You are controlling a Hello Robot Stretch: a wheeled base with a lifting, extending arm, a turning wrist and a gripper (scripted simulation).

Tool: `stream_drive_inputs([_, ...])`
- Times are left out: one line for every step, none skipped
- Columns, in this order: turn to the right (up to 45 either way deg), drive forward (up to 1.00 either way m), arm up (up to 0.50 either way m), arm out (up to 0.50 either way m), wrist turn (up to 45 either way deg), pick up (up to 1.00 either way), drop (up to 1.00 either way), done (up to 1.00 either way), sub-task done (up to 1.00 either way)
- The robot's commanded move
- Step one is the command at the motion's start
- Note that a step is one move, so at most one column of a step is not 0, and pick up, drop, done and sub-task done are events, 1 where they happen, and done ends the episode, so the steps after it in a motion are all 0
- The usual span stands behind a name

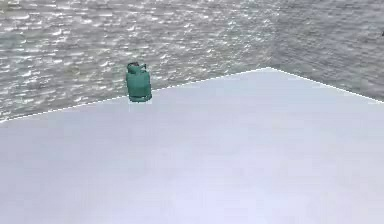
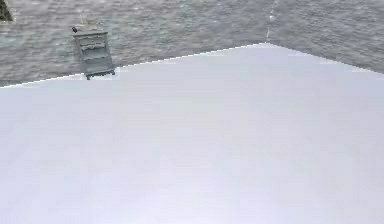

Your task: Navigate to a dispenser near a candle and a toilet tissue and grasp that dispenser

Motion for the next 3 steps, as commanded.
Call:
stream_drive_inputs([45.0, 0.0, 0.0, 0.0, 0.0, 0.0, 0.0, 0.0, 0.0])
stream_drive_inputs([12.0, 0.0, 0.0, 0.0, 0.0, 0.0, 0.0, 0.0, 0.0])
stream_drive_inputs([3.0, 0.0, 0.0, 0.0, 0.0, 0.0, 0.0, 0.0, 0.0])
